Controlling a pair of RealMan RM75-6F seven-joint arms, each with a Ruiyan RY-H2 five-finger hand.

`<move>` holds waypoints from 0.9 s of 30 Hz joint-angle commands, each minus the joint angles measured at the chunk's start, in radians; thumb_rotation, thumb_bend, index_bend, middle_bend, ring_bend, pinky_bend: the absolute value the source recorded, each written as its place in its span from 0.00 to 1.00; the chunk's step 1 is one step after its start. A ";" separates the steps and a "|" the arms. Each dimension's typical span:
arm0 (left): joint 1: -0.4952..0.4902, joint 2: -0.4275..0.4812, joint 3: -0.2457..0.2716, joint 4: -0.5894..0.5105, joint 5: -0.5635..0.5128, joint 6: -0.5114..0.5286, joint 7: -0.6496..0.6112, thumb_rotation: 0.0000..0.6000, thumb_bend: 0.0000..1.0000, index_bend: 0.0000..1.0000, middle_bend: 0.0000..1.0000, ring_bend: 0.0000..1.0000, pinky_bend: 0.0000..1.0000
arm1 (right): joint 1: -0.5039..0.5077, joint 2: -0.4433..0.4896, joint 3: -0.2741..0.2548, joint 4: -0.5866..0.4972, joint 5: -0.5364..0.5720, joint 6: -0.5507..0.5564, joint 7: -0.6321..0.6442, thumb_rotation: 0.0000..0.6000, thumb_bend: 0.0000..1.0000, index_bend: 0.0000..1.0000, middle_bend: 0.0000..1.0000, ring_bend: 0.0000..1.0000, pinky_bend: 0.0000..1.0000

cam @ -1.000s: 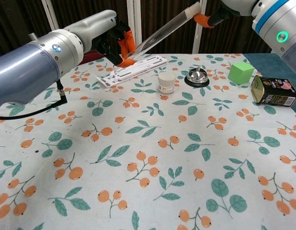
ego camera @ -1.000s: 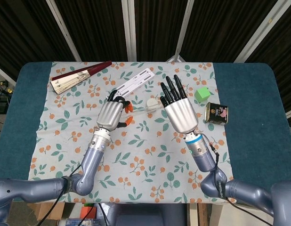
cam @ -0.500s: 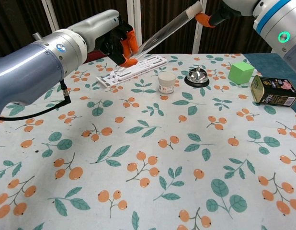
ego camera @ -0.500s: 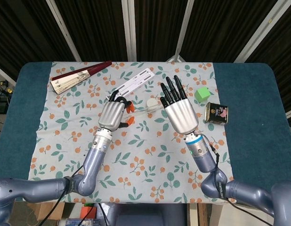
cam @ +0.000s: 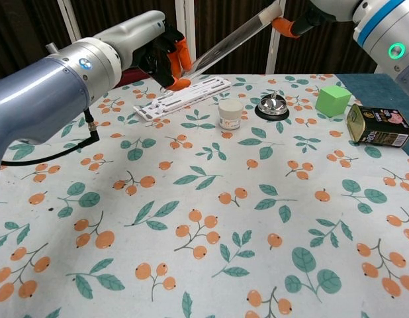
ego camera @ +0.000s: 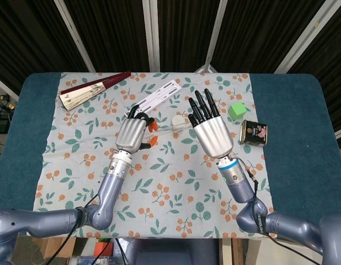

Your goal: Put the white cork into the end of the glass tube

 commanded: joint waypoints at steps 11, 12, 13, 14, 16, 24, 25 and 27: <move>-0.005 -0.018 -0.005 0.013 0.011 0.009 -0.012 1.00 0.54 0.71 0.77 0.27 0.00 | -0.007 0.006 -0.003 -0.002 0.007 -0.005 -0.009 1.00 0.36 0.08 0.13 0.00 0.00; -0.005 -0.019 -0.006 0.014 0.013 0.010 -0.015 1.00 0.54 0.71 0.77 0.27 0.00 | -0.008 0.006 -0.003 -0.002 0.009 -0.007 -0.010 1.00 0.36 0.04 0.11 0.00 0.00; -0.005 -0.019 -0.005 0.015 0.015 0.010 -0.016 1.00 0.54 0.71 0.77 0.27 0.00 | -0.009 0.006 -0.003 -0.003 0.011 -0.008 -0.011 1.00 0.36 0.02 0.10 0.00 0.00; -0.004 -0.019 -0.005 0.015 0.016 0.011 -0.017 1.00 0.54 0.71 0.77 0.27 0.00 | -0.010 0.006 -0.003 -0.003 0.013 -0.008 -0.013 1.00 0.36 0.01 0.08 0.00 0.00; -0.003 -0.018 -0.003 0.015 0.020 0.012 -0.018 1.00 0.54 0.71 0.77 0.27 0.00 | -0.014 0.006 -0.002 -0.008 0.027 -0.014 -0.022 1.00 0.36 0.00 0.06 0.00 0.00; 0.020 0.004 0.014 0.004 0.027 0.015 -0.026 1.00 0.54 0.71 0.77 0.27 0.00 | -0.045 0.025 -0.004 -0.013 0.064 -0.011 -0.040 1.00 0.36 0.00 0.05 0.00 0.00; 0.025 0.008 0.018 0.003 0.029 0.016 -0.026 1.00 0.54 0.71 0.77 0.27 0.00 | -0.049 0.028 -0.004 -0.013 0.068 -0.009 -0.037 1.00 0.36 0.00 0.05 0.00 0.00; 0.035 0.018 0.024 -0.001 0.031 0.018 -0.031 1.00 0.54 0.71 0.77 0.27 0.00 | -0.058 0.035 -0.002 -0.013 0.077 -0.006 -0.030 1.00 0.36 0.00 0.05 0.00 0.00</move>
